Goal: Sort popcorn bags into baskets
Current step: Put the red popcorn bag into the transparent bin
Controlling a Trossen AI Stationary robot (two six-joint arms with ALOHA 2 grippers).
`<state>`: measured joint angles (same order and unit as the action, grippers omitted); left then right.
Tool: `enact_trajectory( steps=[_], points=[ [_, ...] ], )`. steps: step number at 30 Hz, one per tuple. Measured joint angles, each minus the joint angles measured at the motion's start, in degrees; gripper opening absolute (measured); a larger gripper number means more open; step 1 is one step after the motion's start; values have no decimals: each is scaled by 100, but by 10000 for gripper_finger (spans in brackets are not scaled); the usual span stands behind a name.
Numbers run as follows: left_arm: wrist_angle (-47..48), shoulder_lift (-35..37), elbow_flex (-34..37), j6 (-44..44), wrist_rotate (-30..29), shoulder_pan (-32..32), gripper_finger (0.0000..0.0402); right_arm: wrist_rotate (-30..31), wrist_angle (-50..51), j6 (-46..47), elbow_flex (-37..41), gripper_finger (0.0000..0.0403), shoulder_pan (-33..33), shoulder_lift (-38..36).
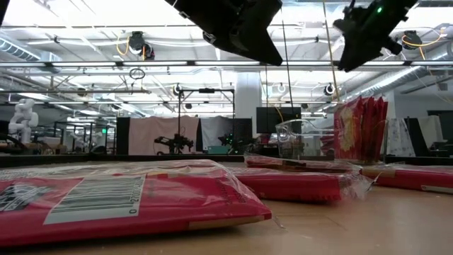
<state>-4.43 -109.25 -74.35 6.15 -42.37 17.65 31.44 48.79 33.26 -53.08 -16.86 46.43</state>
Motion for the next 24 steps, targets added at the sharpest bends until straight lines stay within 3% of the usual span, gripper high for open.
enact_trajectory(
  steps=[6, 12, 18, 24],
  points=[
    [66, 0, 0, -14, 87, 0, 113, 136, -602, 869, 441, 106, 1705, -53],
    [1020, 0, 1, -574, 111, 9, 113, 818, -2574, 823, 1149, 106, 3320, 297],
    [1779, 0, 4, -1452, 925, 17, 113, 1530, -3602, 627, 1460, 106, 4320, 907],
    [1784, 0, 4, -1711, 1569, 98, 113, 1536, -4770, 309, 1758, 106, 5048, 1937]
  ],
)
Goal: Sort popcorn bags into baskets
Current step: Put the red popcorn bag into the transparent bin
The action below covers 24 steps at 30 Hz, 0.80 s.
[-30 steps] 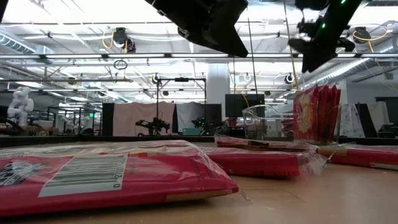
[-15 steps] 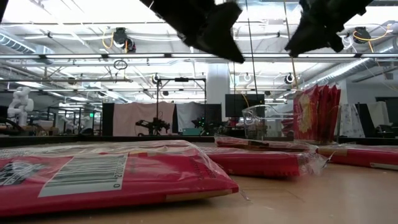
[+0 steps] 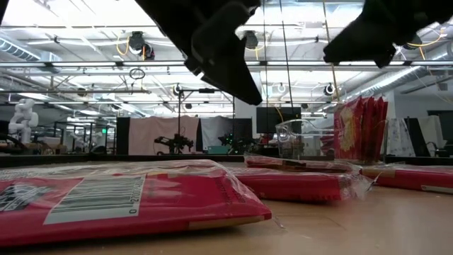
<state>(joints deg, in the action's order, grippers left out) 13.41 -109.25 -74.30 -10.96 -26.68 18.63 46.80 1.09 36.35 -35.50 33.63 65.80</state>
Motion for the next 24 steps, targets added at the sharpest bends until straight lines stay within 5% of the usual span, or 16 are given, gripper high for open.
enact_trajectory(
  steps=[12, 24],
  points=[
    [-7, 0, 0, -79, 145, 457, 113, -358, -1883, -627, 36, 109, 603, 2352],
    [-32, 0, 0, -234, 115, 472, 113, -652, -2405, -1336, -363, 201, 712, 3465]
  ],
)
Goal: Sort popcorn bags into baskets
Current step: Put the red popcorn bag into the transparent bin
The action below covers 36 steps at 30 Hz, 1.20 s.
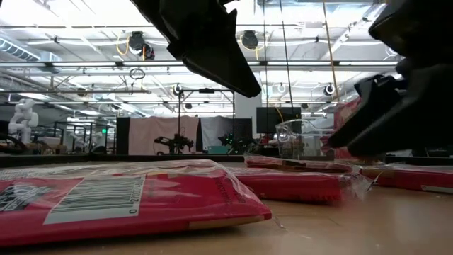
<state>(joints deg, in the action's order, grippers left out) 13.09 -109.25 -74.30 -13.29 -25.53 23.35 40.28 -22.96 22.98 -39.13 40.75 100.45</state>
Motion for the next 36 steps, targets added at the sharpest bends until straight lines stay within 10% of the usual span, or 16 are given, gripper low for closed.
enact_trajectory(
  steps=[15, 29, 36],
  points=[
    [-137, 0, 0, -12, -5, 27, 113, 653, 939, -363, -617, 168, -132, 463],
    [-342, 0, 0, 136, -10, 72, 113, 588, 1438, -215, -613, 15, -283, 461],
    [-471, 0, 0, 156, -10, 74, 113, 586, 1423, -223, -613, 1, -263, 362]
  ],
)
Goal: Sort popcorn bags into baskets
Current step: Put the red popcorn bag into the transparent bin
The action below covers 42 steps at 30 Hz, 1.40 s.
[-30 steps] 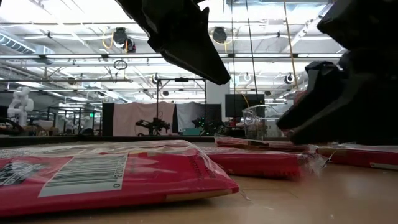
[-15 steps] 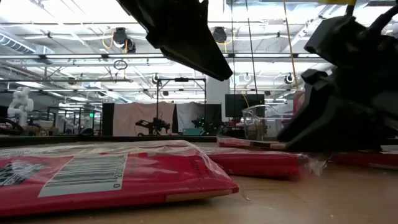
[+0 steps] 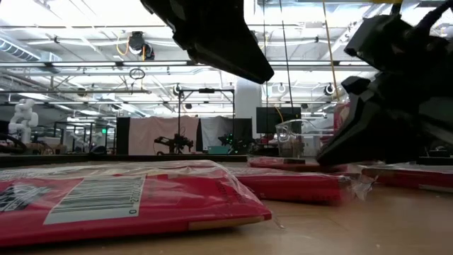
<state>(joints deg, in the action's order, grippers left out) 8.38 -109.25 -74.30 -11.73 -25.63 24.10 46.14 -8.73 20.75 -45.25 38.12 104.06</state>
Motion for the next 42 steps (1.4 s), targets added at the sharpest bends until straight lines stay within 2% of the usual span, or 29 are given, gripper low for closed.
enact_trajectory(
  steps=[6, 12, 15, 21, 25, 28, 31, 34, 42],
  points=[
    [26, -55, 2, 381, -57, 0, 114, 16, 7, -96, 2, 1, 23, -275],
    [48, -50, 6, 728, -410, 31, 124, 36, 4, -298, 2, 0, 23, -538],
    [13, -39, 175, 680, -500, 41, 156, 45, 18, -419, 2, 0, 23, -659],
    [-34, -44, 556, 355, -745, 69, 252, 38, 48, -846, 4, 0, 17, -857],
    [-678, -44, 944, 501, -718, 87, 301, 38, 60, -1011, 4, 0, -26, -1048],
    [-1396, -44, 1275, 826, -473, 80, 319, 37, 126, -1014, 4, 0, -71, -1202],
    [-2072, -44, 1594, 1005, -635, 65, 321, 36, 137, -1014, 4, 0, -102, -1299],
    [-2629, -44, 1786, 1248, -879, 27, 305, 32, 143, -1014, 4, 0, -104, -1380],
    [-2975, -44, 1900, 1627, -703, -201, 208, 31, 51, -1058, 4, 0, -162, -1487]
  ],
)
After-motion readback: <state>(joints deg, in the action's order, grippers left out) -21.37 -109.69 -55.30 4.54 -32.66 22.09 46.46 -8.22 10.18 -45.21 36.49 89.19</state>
